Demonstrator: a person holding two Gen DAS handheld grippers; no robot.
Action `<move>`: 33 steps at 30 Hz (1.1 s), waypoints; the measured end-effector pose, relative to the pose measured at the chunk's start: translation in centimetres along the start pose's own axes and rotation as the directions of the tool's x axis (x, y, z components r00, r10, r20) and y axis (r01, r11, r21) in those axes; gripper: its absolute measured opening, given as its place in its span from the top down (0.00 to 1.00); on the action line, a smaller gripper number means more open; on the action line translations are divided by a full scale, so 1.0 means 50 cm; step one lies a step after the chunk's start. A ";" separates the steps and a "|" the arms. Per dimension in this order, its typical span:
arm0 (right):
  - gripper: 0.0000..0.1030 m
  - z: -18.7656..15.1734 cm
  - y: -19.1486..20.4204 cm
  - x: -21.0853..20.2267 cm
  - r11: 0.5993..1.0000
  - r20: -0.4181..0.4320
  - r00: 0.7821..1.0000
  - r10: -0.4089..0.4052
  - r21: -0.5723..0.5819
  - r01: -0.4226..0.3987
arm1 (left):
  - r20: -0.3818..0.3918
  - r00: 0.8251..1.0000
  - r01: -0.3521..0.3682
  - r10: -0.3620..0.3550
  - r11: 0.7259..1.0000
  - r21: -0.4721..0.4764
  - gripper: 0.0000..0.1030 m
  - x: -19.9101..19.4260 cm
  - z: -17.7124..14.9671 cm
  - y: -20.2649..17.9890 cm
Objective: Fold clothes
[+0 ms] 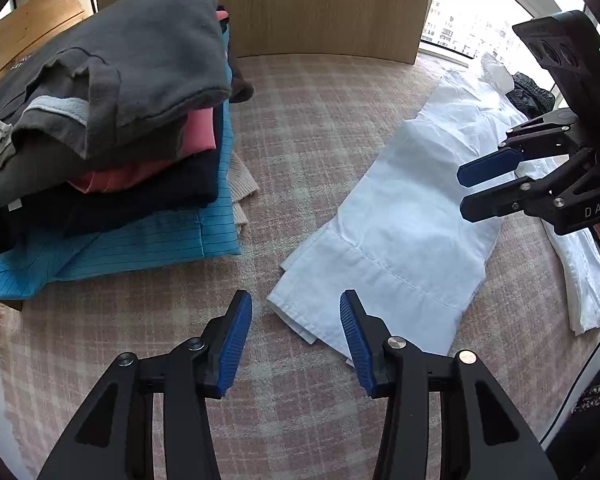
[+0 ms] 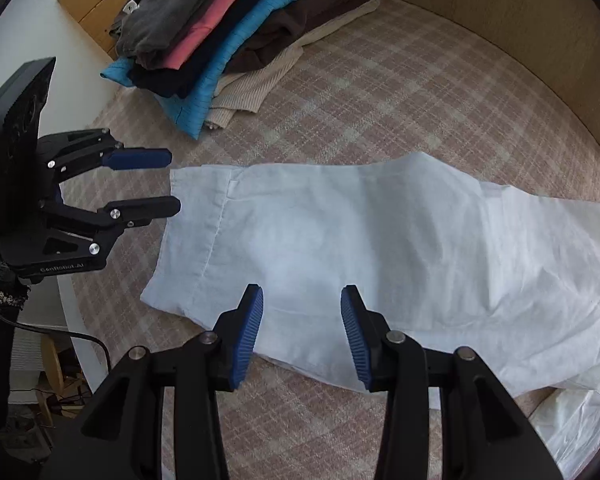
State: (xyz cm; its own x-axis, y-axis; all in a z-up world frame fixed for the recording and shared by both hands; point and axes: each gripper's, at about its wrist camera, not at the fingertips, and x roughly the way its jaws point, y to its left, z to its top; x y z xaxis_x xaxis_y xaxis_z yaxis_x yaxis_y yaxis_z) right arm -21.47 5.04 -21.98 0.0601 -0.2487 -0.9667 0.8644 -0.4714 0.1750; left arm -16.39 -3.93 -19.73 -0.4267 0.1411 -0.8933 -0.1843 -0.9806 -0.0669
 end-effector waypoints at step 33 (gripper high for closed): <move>0.60 0.268 -0.036 0.076 0.958 0.004 0.985 0.172 0.232 -0.168 | -0.039 0.996 0.080 -0.076 0.989 0.123 0.84 0.021 -0.022 0.010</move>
State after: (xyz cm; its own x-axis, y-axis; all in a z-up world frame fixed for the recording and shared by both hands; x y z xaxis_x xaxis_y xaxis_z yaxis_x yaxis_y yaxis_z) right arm -29.48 -6.40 -23.49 0.2055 -0.3295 -0.9215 0.7022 -0.6062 0.3734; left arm -15.97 -4.42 -21.17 -0.3766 0.2100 -0.9023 -0.3251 -0.9420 -0.0836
